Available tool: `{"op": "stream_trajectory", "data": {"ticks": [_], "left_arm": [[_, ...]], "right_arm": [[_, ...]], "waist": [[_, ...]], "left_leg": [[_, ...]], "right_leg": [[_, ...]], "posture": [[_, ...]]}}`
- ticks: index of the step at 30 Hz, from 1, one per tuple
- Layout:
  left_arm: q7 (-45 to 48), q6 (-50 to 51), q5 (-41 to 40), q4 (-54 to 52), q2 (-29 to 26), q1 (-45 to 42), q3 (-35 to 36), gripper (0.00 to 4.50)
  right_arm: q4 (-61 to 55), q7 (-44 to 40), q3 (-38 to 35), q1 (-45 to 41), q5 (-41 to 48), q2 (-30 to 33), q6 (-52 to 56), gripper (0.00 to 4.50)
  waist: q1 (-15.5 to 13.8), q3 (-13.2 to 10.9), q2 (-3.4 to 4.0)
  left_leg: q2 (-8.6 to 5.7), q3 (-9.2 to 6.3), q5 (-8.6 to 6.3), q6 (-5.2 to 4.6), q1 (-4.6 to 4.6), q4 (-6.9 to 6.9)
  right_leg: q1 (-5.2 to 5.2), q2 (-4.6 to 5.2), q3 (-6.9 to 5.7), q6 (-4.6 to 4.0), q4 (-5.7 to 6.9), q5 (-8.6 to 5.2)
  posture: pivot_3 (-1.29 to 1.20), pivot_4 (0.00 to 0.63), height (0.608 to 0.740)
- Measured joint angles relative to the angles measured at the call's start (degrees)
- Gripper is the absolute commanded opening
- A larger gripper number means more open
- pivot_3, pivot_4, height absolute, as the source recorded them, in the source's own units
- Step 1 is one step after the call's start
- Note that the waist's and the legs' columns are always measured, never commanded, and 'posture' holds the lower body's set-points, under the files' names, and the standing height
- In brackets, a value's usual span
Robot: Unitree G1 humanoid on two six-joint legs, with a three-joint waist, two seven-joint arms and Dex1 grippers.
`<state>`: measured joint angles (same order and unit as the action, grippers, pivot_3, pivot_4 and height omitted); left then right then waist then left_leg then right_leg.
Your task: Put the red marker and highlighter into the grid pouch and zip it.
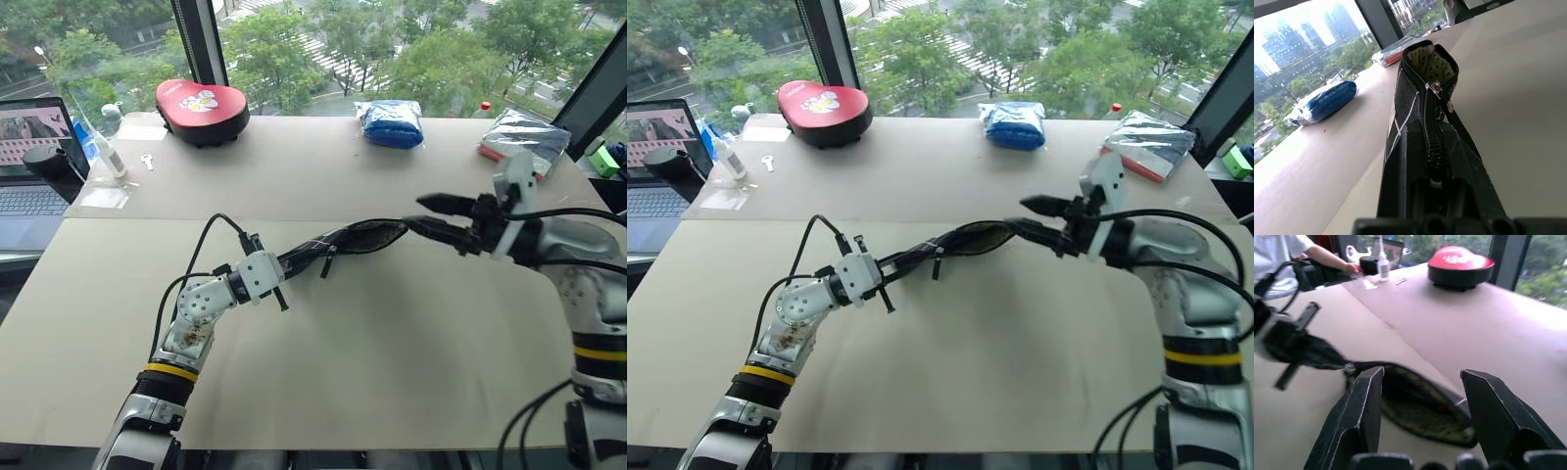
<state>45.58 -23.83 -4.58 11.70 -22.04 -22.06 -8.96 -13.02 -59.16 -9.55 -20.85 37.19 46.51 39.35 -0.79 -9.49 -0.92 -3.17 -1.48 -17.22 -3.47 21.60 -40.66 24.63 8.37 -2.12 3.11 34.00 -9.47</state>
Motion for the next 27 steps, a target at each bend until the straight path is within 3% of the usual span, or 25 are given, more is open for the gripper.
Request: {"op": "stream_trajectory", "data": {"ticks": [3,6,14,25,27], "left_arm": [[0.04,0.00,-0.01,0.02,-0.13,0.10,0.05,0.00],[0.14,0.00,-0.01,0.04,-0.06,0.07,-0.01,0.00],[0.64,-0.30,-0.03,0.35,0.03,-0.15,-0.36,0.00],[0.58,-1.00,-0.01,0.38,0.21,-0.20,-0.59,0.00],[0.42,-1.01,-0.01,0.47,0.05,-0.20,-0.48,0.00]], "right_arm": [[-4.79,0.49,3.74,8.29,-1.44,1.70,1.71,2.82],[-7.55,4.51,10.54,10.19,-5.41,-2.19,1.61,2.82],[-2.50,18.82,20.15,0.32,-16.93,-16.46,-0.49,2.82],[3.01,20.76,22.83,-8.62,-19.17,-25.59,-0.52,2.82],[4.33,20.76,22.83,-9.30,-19.61,-26.30,-0.52,2.30]], "waist": [[0.26,0.00,0.00],[0.62,0.00,-0.01],[0.05,-0.01,-0.02],[0.66,0.00,-0.01],[0.58,0.00,-0.01]], "left_leg": [[-0.01,0.09,0.03,0.05,0.06,-0.02],[-0.01,0.14,0.10,0.16,0.05,-0.07],[-0.06,0.07,0.41,0.67,0.16,-0.09],[-0.10,0.08,0.47,0.76,0.31,-0.07],[-0.10,0.07,0.47,0.76,0.34,-0.07]], "right_leg": [[0.10,0.00,0.03,0.01,0.01,0.00],[0.20,0.01,0.11,0.01,0.04,0.00],[0.36,-0.01,0.08,-0.10,0.13,0.09],[0.51,-0.09,0.07,-0.09,0.12,0.10],[0.51,-0.09,0.06,-0.09,0.12,0.10]], "posture": [[0.00,0.150,0.740],[0.00,0.150,0.740],[0.00,0.150,0.740],[0.00,0.150,0.740],[0.00,0.150,0.740]]}}
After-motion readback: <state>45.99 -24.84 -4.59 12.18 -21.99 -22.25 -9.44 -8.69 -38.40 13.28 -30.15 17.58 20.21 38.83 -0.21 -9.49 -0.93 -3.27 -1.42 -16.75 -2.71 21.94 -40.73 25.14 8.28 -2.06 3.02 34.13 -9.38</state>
